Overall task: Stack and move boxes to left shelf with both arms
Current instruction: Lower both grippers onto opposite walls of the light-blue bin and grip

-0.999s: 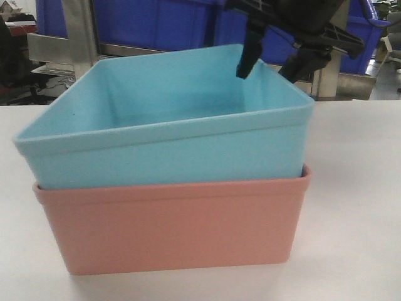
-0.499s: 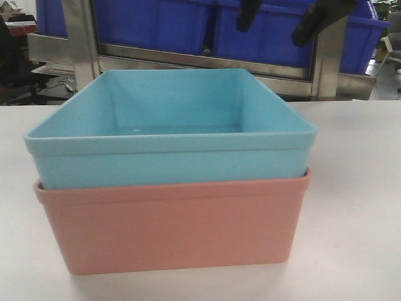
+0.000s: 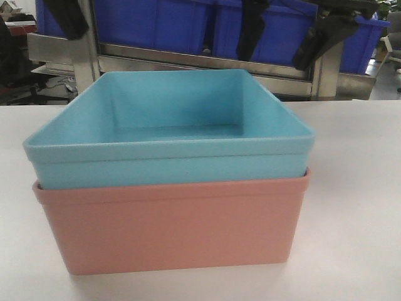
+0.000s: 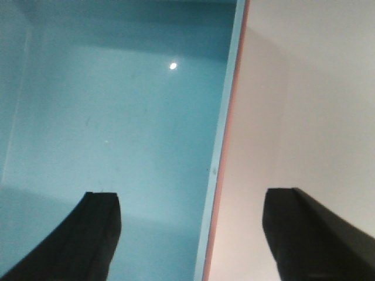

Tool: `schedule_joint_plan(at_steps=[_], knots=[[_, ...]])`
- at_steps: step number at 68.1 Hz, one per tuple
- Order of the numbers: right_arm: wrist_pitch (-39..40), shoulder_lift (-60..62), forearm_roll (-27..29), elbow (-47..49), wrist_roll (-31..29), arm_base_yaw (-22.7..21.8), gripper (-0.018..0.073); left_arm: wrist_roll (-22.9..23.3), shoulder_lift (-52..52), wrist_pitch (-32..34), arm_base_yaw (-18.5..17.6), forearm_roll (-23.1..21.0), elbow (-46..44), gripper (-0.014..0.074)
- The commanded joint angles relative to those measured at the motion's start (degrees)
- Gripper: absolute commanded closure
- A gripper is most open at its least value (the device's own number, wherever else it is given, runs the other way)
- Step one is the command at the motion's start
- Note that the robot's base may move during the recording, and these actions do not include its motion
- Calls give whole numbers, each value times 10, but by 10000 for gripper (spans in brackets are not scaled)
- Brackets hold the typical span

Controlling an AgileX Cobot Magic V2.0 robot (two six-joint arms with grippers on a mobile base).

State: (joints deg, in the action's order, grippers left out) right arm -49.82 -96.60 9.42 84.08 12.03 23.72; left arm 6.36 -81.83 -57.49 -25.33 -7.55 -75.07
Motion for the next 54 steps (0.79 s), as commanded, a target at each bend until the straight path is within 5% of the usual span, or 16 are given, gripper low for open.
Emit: schedule_joint_plan(at_steps=[1,29,54], knots=[[41,10,-2,6,-7,5,-34,22,-18,36,-12,6,-30,63],[98,-57,-8,-19,-7,19,-33,31,-150,114,-13,11,-31,72],[131,-105,-24,-38,-7,19,-30,31,-208,154,-13,17,-31,213]])
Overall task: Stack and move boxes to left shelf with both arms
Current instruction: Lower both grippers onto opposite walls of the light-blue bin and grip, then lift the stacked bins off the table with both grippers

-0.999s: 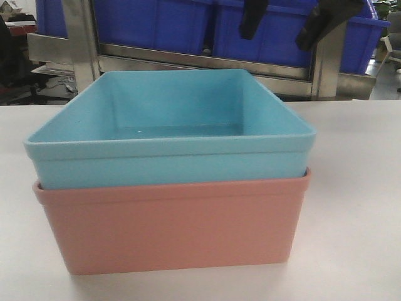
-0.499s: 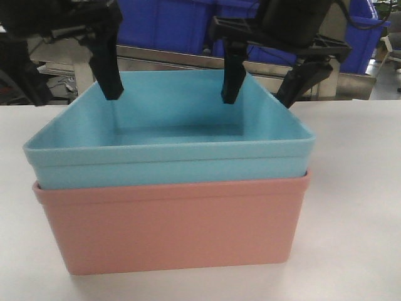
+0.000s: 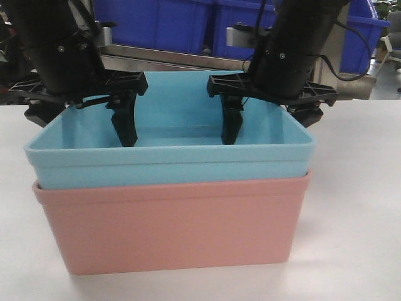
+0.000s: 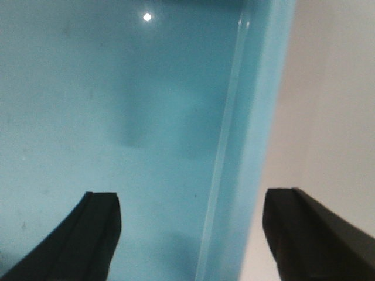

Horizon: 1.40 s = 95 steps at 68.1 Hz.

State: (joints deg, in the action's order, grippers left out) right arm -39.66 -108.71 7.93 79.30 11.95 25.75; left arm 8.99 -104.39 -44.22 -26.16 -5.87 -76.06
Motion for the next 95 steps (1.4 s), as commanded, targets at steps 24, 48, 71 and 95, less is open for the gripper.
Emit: schedule_joint_plan(at_steps=[24,48,71,95], knots=[[31,9,-14,8,-6,-1,456,5,7,17,-4,2,-21,331],[25,21,-13,8,-6,-1,503,5,10,9,-6,2,-21,605],[20,123,-14,8,-5,-1,503,58,119,10,-41,45,-21,606],[-6,244,-17,8,0,27,503,182,249,-16,-124,163,-21,607]])
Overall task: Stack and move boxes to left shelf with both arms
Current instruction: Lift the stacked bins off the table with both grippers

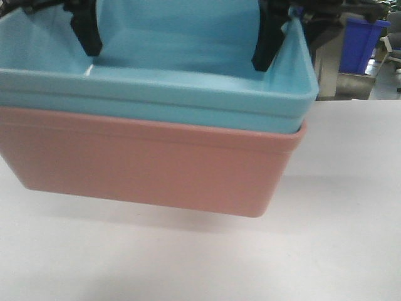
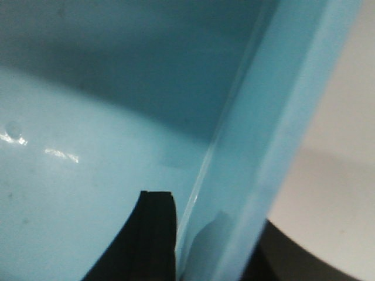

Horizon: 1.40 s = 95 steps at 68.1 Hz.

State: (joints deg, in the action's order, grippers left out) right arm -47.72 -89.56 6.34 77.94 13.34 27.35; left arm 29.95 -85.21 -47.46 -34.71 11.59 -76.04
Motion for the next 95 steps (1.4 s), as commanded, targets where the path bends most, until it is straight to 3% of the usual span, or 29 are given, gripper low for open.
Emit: schedule_joint_plan(at_steps=[1,12,27,39,58,95], knots=[[73,56,-2,22,-14,12,503,-26,59,16,-40,-11,-21,606],[44,80,-48,22,43,51,503,-23,81,9,-79,-11,-21,607],[45,69,-189,22,179,116,503,25,81,6,-104,24,-21,607],[50,46,-277,22,278,166,503,34,81,6,-116,28,-21,607],[54,26,-343,22,356,224,503,45,81,22,-117,24,-21,607],[55,20,-349,22,372,226,503,45,23,51,-117,23,-20,607]])
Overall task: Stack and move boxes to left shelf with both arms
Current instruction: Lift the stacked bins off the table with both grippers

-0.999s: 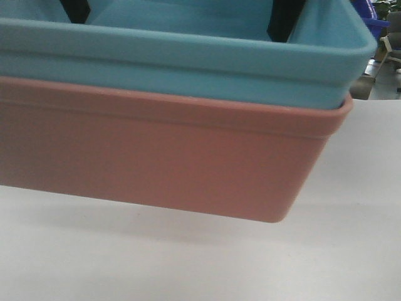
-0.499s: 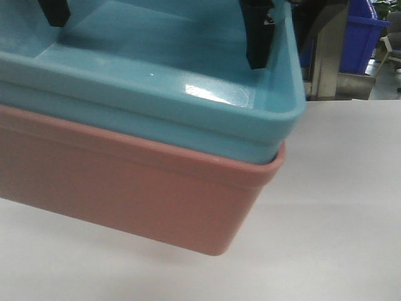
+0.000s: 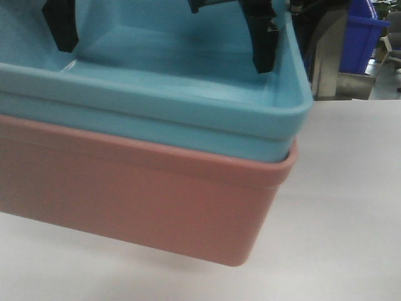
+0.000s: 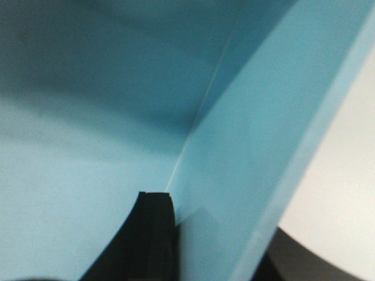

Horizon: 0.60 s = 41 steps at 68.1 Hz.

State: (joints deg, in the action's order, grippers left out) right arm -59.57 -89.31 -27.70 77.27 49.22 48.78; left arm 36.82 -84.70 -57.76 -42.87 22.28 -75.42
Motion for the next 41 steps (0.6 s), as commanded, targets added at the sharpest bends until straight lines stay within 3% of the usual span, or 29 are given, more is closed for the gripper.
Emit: schedule_joint_plan(at_steps=[1,41], knots=[[173,17,-8,29,13,12,503,-23,16,154,-36,-84,-26,607],[165,17,-17,29,13,12,503,-23,16,156,-36,-84,-26,608]])
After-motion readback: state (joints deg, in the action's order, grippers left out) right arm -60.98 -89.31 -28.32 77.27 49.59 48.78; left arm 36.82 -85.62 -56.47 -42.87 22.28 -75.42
